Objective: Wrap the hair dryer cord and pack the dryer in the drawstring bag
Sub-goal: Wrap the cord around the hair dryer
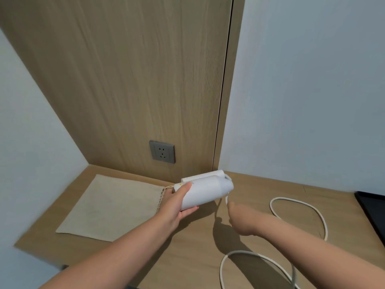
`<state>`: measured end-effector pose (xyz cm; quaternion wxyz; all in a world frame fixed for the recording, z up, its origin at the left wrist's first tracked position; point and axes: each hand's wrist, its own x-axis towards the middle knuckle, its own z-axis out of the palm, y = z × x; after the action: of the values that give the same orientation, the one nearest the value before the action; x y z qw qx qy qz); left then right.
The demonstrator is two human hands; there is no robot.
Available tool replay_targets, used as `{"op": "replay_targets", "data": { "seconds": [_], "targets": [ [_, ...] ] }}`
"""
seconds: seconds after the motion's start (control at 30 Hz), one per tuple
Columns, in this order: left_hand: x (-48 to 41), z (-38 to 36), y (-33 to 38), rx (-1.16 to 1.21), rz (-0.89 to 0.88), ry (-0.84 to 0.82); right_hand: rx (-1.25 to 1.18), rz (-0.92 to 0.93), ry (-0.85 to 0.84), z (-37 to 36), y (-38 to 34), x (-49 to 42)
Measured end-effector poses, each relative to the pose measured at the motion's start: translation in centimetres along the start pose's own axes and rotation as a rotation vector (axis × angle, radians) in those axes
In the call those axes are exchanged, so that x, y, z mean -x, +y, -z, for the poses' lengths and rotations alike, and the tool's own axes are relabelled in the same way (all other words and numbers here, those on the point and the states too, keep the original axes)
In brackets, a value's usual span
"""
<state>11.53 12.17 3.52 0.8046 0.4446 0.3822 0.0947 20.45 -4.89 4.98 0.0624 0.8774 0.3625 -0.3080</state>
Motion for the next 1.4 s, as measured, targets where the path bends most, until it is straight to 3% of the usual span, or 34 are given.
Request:
{"op": "replay_targets", "data": {
  "seconds": [0.1, 0.2, 0.37, 0.43, 0.53, 0.63, 0.8, 0.87, 0.93, 1.1, 1.17, 1.23, 1.33, 1.4],
  "targets": [
    [0.2, -0.5, -1.1, -0.107, -0.091, 0.065, -0.002, 0.142, -0.110, 0.7, -1.3, 1.7],
    [0.3, -0.5, -2.0, -0.157, -0.133, 0.062, -0.046, 0.230, -0.068, 2.9, -1.2, 2.7],
    [-0.1, 0.8, -1.1, -0.260, -0.192, 0.035, -0.538, 0.257, -0.347, 6.7, 2.1, 3.3],
    [-0.3, 1.5, -0.5, -0.322, -0.234, 0.021, -0.623, 0.263, -0.449, 7.3, 3.0, 3.4],
    [-0.4, 2.2, 0.1, -0.420, -0.281, 0.026, -0.494, 0.290, -0.458, 8.2, 3.1, 3.6],
    [-0.3, 2.3, 0.5, -0.461, -0.315, 0.008, -0.324, 0.292, -0.347, 9.0, 1.9, 3.8],
    [-0.1, 1.0, 0.6, -0.741, -0.423, -0.026, 0.120, 0.340, -0.140, 8.7, -2.1, 3.9],
    [-0.2, 0.8, 0.7, -0.758, -0.424, -0.044, 0.111, 0.341, -0.124, 8.8, -2.5, 4.1],
    [-0.3, 1.1, 1.1, -0.765, -0.430, -0.051, -0.038, 0.313, -0.204, 9.2, -1.9, 4.6],
    [-1.1, 2.8, 1.5, -0.717, -0.455, 0.083, -0.824, 0.235, -0.432, 9.8, 1.1, 5.4],
    [-1.1, 2.8, 1.4, -0.709, -0.455, 0.104, -0.762, 0.229, -0.452, 9.9, 1.3, 5.7],
    [-1.1, 2.1, 1.1, -0.705, -0.461, 0.102, -0.498, 0.234, -0.419, 10.0, 0.6, 6.0],
    [-1.0, 0.6, 0.2, -0.687, -0.442, 0.140, -0.078, 0.278, -0.240, 9.4, -2.2, 6.6],
    [-1.3, -0.2, -0.4, -0.650, -0.400, 0.185, -0.084, 0.311, -0.180, 8.4, -4.4, 7.1]
  ]
}}
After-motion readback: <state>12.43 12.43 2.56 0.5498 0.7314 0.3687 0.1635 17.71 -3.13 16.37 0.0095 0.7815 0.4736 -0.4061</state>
